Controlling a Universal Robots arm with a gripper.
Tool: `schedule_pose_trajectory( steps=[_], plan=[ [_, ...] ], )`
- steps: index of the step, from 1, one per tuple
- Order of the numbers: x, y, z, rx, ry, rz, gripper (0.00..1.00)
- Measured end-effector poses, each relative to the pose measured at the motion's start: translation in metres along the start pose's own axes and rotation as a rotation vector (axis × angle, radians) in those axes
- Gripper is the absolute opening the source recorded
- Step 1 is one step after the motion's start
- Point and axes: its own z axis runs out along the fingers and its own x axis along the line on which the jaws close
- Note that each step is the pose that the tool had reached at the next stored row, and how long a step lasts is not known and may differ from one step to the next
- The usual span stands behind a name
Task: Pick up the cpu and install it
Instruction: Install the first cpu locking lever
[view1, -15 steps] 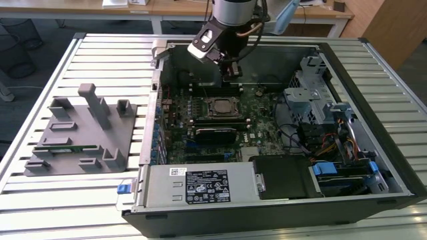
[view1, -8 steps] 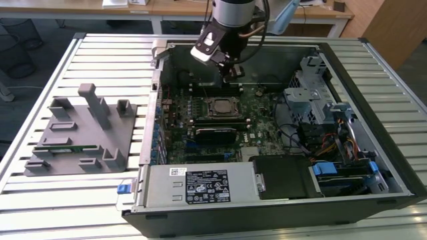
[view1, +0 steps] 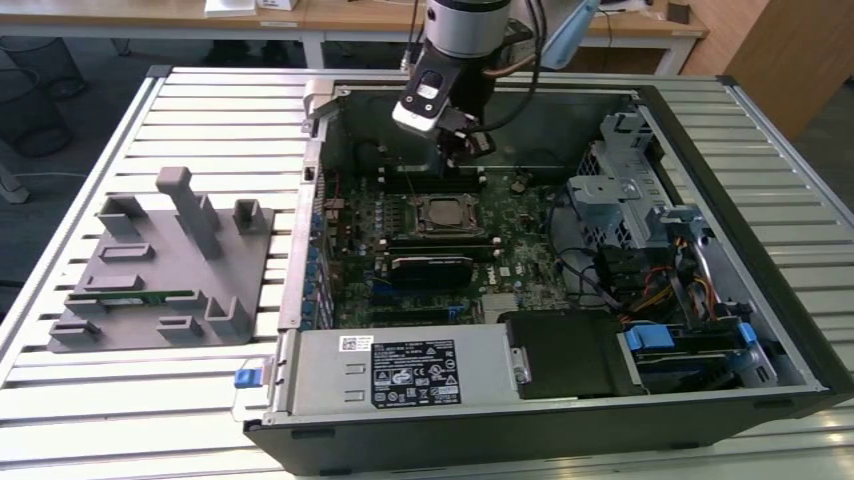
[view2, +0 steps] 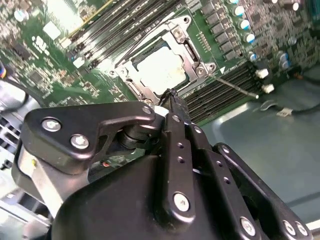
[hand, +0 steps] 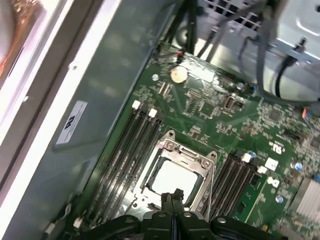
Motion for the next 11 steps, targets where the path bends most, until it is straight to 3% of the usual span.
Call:
schedule_pose_trajectory(
  steps=[11],
  plan=[
    [-0.0001,-0.0001,0.0043,0.0042,0.0041,-0.199,0.11]
  ],
)
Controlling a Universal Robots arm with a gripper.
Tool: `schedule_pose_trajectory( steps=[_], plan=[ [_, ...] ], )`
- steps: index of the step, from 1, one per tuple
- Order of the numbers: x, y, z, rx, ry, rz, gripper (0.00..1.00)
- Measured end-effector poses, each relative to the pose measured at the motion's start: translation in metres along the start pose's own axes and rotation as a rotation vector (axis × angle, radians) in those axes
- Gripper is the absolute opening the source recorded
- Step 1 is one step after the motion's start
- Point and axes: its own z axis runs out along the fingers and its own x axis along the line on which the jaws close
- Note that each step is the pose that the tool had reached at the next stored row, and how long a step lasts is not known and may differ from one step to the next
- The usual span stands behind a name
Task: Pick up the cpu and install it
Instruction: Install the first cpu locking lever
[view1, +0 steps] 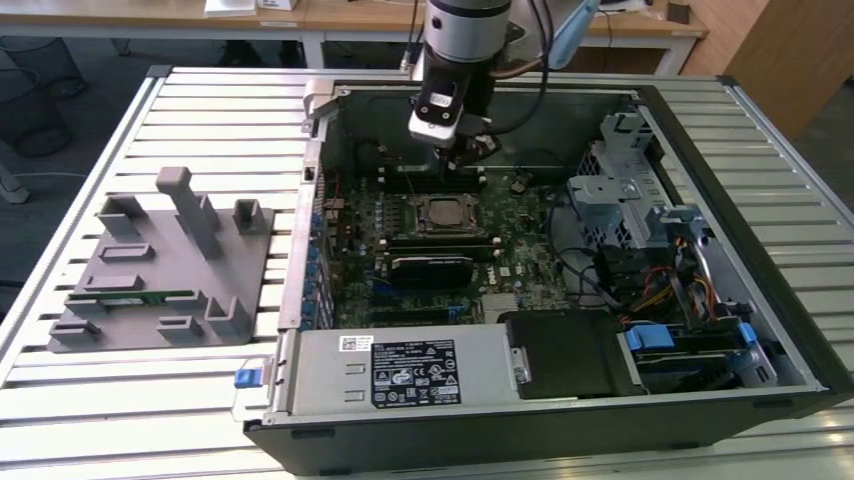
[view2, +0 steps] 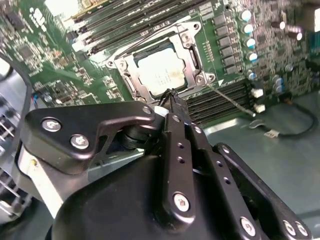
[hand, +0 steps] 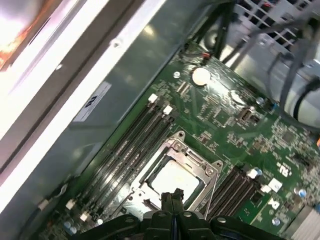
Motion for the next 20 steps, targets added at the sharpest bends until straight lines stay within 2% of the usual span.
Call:
schedule_pose_trajectory(
  steps=[20],
  plan=[
    [-0.0002,-0.0002,0.0071,0.0078,0.0074,-0.365,0.11]
  ],
)
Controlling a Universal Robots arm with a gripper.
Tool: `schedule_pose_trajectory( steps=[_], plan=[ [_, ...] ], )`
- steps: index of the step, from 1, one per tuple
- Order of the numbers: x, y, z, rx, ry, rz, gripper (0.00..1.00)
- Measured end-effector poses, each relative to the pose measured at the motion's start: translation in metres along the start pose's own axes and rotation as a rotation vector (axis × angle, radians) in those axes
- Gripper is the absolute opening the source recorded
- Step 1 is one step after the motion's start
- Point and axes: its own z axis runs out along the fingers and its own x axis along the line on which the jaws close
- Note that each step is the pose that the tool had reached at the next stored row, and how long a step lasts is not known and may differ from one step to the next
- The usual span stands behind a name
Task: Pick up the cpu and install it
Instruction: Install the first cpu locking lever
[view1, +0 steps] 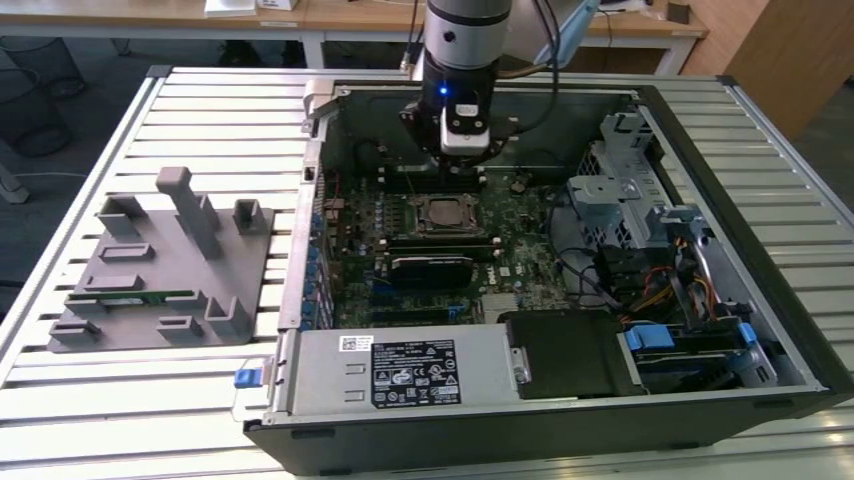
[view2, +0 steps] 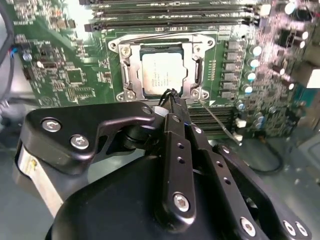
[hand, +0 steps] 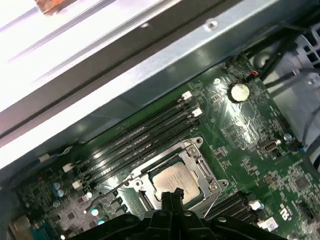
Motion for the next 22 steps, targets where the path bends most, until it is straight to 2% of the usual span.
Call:
schedule_pose_trajectory(
  steps=[22],
  plan=[
    [-0.0002,-0.0001,0.0077,0.0084,0.0081,-0.399,0.11]
  ],
)
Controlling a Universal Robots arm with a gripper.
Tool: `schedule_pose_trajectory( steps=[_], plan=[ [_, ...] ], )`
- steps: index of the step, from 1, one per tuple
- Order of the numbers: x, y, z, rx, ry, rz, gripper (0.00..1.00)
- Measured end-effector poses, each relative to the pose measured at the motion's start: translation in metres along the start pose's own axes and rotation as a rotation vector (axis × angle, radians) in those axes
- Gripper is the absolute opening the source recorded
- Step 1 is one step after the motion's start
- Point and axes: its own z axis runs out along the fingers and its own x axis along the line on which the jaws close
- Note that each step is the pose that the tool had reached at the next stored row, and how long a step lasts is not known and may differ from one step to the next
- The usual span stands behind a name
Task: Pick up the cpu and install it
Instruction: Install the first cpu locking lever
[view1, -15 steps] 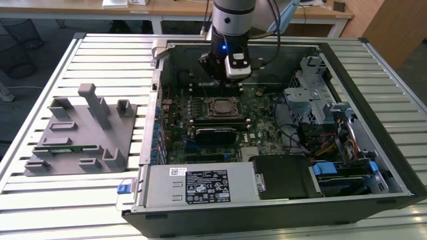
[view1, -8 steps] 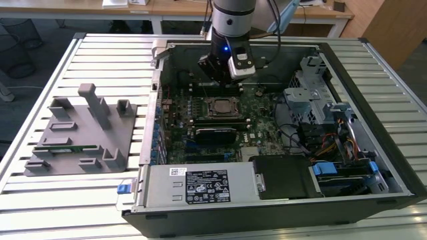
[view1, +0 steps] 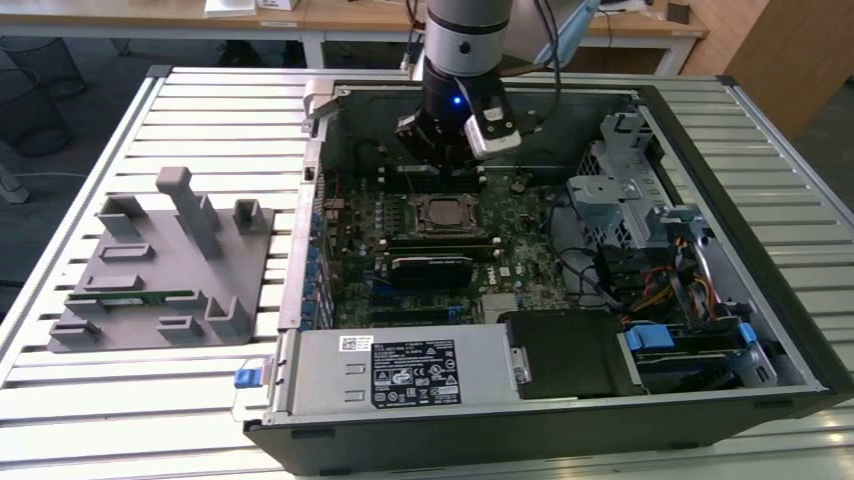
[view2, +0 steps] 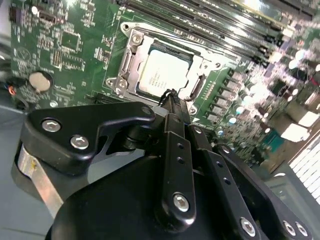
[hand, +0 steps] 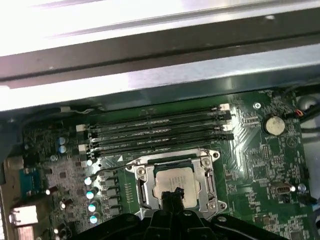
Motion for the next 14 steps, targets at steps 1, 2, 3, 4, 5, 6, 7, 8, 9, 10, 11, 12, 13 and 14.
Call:
schedule_pose_trajectory(
  steps=[1,2,3,4,5,6,7,8,9,10,11,12,13,14],
  plan=[
    [0.0000,0.0000,0.0004,0.0003,0.0003,-0.018,0.11],
    [0.0000,0.0000,0.0007,0.0008,0.0008,-0.037,0.11],
    [0.0000,0.0000,0.0011,0.0012,0.0011,-0.055,0.11],
    [0.0000,0.0000,0.0015,0.0015,0.0015,-0.074,0.11],
    [0.0000,0.0000,0.0019,0.0019,0.0018,-0.091,0.11],
    [0.0000,0.0000,0.0022,0.0023,0.0022,-0.109,0.11],
    [-0.0001,-0.0001,0.0025,0.0027,0.0026,-0.127,0.11],
    [-0.0001,-0.0001,0.0028,0.0031,0.0030,-0.145,0.11],
    [0.0000,-0.0002,0.0030,0.0035,0.0033,-0.159,0.11],
    [0.0009,-0.0005,0.0033,0.0037,0.0034,-0.168,0.11],
    [0.0036,-0.0009,0.0036,0.0037,0.0036,-0.169,0.11],
    [0.0076,-0.0014,0.0040,0.0035,0.0033,-0.169,0.11],
    [0.0118,-0.0020,0.0042,0.0036,0.0031,-0.169,0.11],
    [0.0160,-0.0026,0.0044,0.0036,0.0029,-0.169,0.11]
  ],
)
